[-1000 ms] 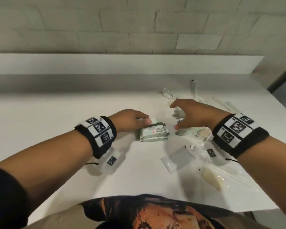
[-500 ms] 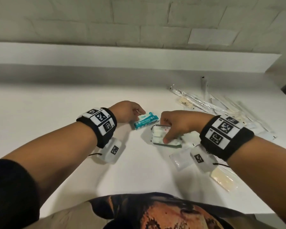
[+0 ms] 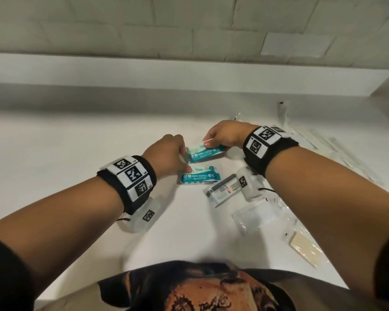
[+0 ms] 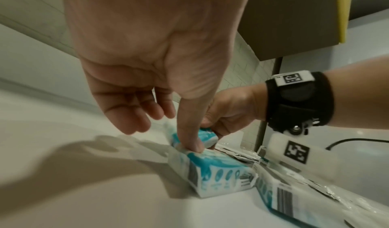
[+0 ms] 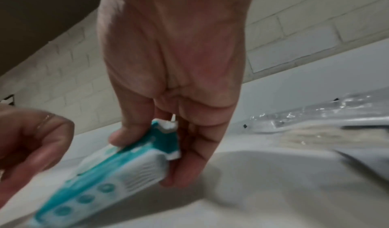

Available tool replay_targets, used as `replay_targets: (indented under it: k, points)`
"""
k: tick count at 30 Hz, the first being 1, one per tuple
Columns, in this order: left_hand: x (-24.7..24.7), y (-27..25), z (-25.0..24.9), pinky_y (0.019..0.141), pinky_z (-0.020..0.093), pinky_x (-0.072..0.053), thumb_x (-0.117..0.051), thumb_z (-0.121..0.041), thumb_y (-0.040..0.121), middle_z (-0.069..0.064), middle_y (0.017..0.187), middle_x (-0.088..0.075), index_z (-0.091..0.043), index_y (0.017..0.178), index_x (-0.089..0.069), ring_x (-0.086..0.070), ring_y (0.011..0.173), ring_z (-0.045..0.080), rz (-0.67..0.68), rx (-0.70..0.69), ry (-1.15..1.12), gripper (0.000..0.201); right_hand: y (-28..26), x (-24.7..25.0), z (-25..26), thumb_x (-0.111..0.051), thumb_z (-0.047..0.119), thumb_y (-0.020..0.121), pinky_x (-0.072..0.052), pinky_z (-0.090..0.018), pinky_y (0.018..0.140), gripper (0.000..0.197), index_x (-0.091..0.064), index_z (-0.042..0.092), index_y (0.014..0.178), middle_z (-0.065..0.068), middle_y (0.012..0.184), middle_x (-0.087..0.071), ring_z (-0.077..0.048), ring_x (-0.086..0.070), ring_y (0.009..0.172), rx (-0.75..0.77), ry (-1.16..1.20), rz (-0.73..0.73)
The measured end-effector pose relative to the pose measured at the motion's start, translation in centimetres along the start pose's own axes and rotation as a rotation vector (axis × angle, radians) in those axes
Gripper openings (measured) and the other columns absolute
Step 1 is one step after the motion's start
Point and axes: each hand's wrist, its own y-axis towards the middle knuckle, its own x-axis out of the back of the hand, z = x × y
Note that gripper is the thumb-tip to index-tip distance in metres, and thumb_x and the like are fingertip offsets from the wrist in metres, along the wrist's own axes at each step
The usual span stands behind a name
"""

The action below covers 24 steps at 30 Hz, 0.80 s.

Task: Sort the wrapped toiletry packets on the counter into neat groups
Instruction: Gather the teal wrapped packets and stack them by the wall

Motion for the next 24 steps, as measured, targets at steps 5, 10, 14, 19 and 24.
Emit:
replay_targets:
  k: [5,10,14,19,24]
  points:
    - [0.1,-0.1,0.0,0.072,0.024,-0.042,-0.085,-0.031,0.065,-0.007,0.105,-0.044,-0.026,0.1,-0.054,-0.053,0.091,0.013,0.001,-0.016,-0.028,0.047,-0.2,-0.6,1.0,-0.066,0.035,0.087,-0.045,-0.029,0.083,0.028,-0.072,0.021,0.111,0.007,0.107,-0.071,-0.012,-0.06,0.092,0.072,-0.304,-0.019]
    - [-0.1,0.7,-0.2,0.083,0.025,-0.044,-0.083,-0.027,0.07,-0.007,0.106,-0.045,-0.027,0.101,-0.059,-0.055,0.101,0.015,0.056,-0.059,-0.047,0.039,-6.0,-0.2,0.8,-0.076,0.035,0.075,-0.043,-0.028,0.065,0.026,-0.064,0.02,0.092,0.003,0.095,-0.063,-0.015,-0.055,0.079,0.096,-0.459,0.098]
    - [-0.3,1.2,-1.0,0.087,0.027,-0.048,-0.079,-0.019,0.075,-0.007,0.107,-0.054,-0.026,0.098,-0.062,-0.057,0.104,0.014,0.082,-0.096,-0.088,0.03,-8.6,-4.6,-1.3,-0.082,0.043,0.062,-0.041,-0.032,0.068,0.06,-0.046,0.029,0.108,0.005,0.109,-0.049,-0.019,-0.05,0.092,0.244,-0.861,0.135]
    - [-0.1,1.4,-1.4,0.088,0.021,-0.042,-0.076,-0.022,0.078,-0.006,0.121,-0.059,-0.025,0.124,-0.059,-0.056,0.11,0.01,0.126,-0.131,-0.089,0.049,-8.2,-2.4,-1.6,-0.067,0.044,0.082,-0.043,-0.026,0.067,0.025,-0.063,0.024,0.097,0.008,0.092,-0.062,-0.013,-0.055,0.081,0.121,-0.515,0.298]
    - [0.2,0.8,-1.5,0.099,0.028,-0.037,-0.081,-0.04,0.071,-0.007,0.134,-0.045,-0.029,0.142,-0.04,-0.043,0.124,0.014,0.261,-0.172,0.012,0.083,-6.7,-1.3,-2.9,-0.056,0.035,0.089,-0.049,-0.03,0.068,0.02,-0.069,0.021,0.084,0.005,0.082,-0.068,-0.018,-0.062,0.079,0.022,-0.56,0.125]
